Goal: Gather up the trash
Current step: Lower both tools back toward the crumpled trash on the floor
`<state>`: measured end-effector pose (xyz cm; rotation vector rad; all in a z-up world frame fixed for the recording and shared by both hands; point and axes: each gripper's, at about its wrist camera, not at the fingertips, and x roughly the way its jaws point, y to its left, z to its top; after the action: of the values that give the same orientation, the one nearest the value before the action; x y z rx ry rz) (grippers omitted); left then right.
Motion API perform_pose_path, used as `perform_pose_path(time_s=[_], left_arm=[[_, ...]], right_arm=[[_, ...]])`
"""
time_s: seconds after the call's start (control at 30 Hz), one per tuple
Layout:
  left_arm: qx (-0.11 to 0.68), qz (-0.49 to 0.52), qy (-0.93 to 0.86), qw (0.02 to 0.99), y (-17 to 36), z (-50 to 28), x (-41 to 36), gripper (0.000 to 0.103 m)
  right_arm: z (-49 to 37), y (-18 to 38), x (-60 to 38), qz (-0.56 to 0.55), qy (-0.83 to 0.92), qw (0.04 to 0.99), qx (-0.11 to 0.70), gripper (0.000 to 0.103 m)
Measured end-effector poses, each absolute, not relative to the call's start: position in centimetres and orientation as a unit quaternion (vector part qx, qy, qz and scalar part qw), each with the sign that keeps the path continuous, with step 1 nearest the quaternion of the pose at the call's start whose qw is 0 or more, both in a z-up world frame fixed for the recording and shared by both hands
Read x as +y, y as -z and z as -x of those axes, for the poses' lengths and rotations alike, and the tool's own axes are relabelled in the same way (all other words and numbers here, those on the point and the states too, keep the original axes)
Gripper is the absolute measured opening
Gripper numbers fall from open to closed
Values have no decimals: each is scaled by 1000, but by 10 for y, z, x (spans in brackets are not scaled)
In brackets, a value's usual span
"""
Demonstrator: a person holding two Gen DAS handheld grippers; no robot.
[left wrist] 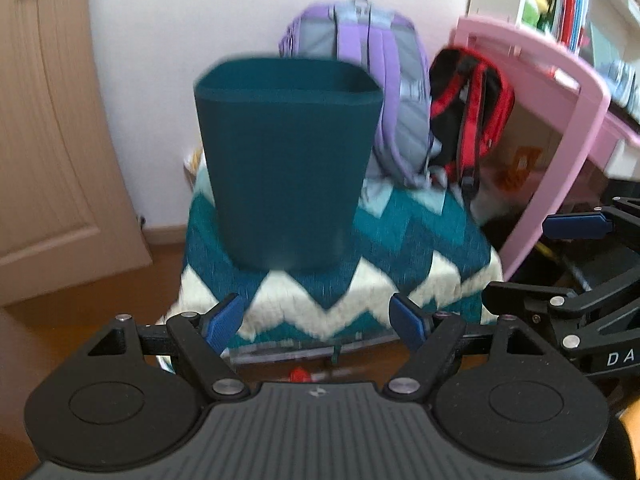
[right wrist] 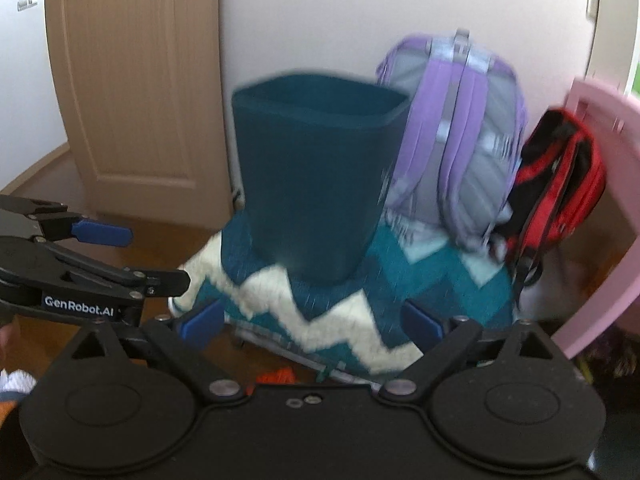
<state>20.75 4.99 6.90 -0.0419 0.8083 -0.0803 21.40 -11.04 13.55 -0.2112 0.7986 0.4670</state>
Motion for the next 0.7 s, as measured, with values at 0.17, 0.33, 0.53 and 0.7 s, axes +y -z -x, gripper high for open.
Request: perform_pose_path(time_s=[0.17,0.33,0.53,0.7], left_arm=[[429,27,43,902,-19,-206,51,80],[475,31,45,879,39,-214,52,85],[523,27,48,850,108,-227,54,90],[574,43,38,817,167,-249,61,92]], right_arm=[[-214,-76,-111,95,-219,869,434,100],[-219,-12,-110,85,-205,848,482,101],[-226,67,-107,84,-188,818,538,101],[-232,131,-104,69,-181,787,586,101]])
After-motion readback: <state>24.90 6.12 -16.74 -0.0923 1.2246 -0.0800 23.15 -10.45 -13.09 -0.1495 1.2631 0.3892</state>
